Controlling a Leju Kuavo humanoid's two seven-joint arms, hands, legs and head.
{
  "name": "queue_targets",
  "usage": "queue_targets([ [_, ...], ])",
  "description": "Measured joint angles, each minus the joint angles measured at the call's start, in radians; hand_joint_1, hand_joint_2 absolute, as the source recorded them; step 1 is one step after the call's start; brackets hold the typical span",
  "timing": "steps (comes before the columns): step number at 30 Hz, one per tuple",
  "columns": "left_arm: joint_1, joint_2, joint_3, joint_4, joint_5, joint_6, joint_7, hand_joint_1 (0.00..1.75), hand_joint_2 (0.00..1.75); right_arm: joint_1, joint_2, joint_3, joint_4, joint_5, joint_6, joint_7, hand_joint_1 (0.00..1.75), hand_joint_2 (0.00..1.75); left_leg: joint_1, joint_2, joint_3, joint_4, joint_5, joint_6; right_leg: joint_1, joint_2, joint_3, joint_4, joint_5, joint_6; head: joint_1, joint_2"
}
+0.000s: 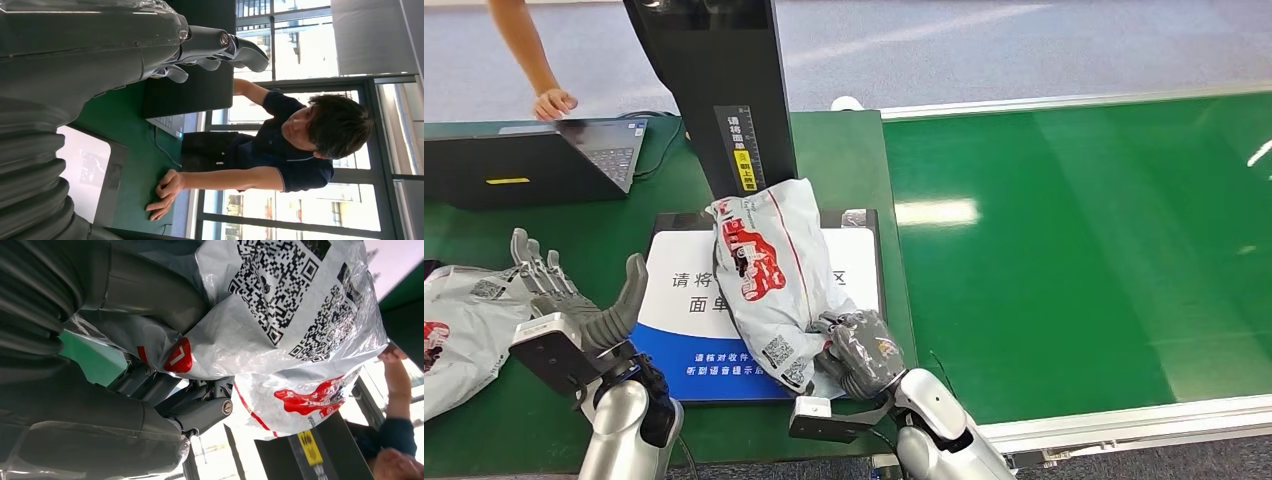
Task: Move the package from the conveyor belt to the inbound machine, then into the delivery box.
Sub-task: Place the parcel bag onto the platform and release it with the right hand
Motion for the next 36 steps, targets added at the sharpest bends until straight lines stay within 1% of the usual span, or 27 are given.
queue_targets([
  [3,0.005,0.004,-0.009,0.0,0.009,0.013,0.0,0.0,1.75,0.0,0.0,0.003,0.034,0.015,0.018,0.014,1.75,1.75,0.0,0.0,0.0,0.0,0.0,0.0,0.0,0.0,0.0,0.0,0.0,0.0,0.0,0.0],
  [6,0.017,0.013,-0.024,-0.004,0.026,0.032,0.0,0.0,1.75,-0.005,0.001,0.005,0.078,0.048,0.011,0.057,1.75,1.75,0.0,0.0,0.0,0.0,0.0,0.0,0.0,0.0,0.0,0.0,0.0,0.0,0.0,0.0],
  [8,0.024,0.02,-0.034,-0.007,0.034,0.038,0.0,0.0,1.75,-0.013,0.002,0.005,0.107,0.056,0.011,0.068,1.75,1.75,0.0,0.0,0.001,0.0,0.0,0.0,0.0,0.0,0.0,0.0,0.0,0.0,0.0,0.0],
  [10,0.027,0.025,-0.045,-0.008,0.04,0.039,0.0,0.0,1.75,-0.022,0.002,0.005,0.131,0.048,0.023,0.046,1.75,1.75,0.0,0.0,0.001,0.0,0.0,0.0,0.0,0.0,0.001,0.0,0.0,0.0,0.0,0.0],
  [15,0.024,0.044,-0.073,-0.006,0.057,0.052,0.0,0.0,1.75,-0.034,0.003,0.008,0.168,0.014,0.07,-0.062,1.75,1.75,0.0,0.001,0.004,0.0,0.0,0.0,0.0,0.0,0.003,0.0,0.0,0.0,0.0,0.0],
  [21,0.011,0.062,-0.099,-0.003,0.078,0.066,0.0,0.0,1.75,-0.034,0.008,0.031,0.179,0.003,0.107,-0.127,1.75,1.75,0.0,0.001,0.005,0.0,0.0,0.0,0.0,0.001,0.004,0.0,0.0,0.0,0.0,0.0],
  [36,0.005,0.07,-0.111,-0.003,0.078,0.07,0.0,0.0,1.75,-0.033,0.008,0.052,0.179,0.002,0.113,-0.138,1.75,1.75,0.0,0.001,0.006,0.0,0.0,0.0,0.0,0.001,0.004,0.0,0.0,0.0,0.0,0.0],
])
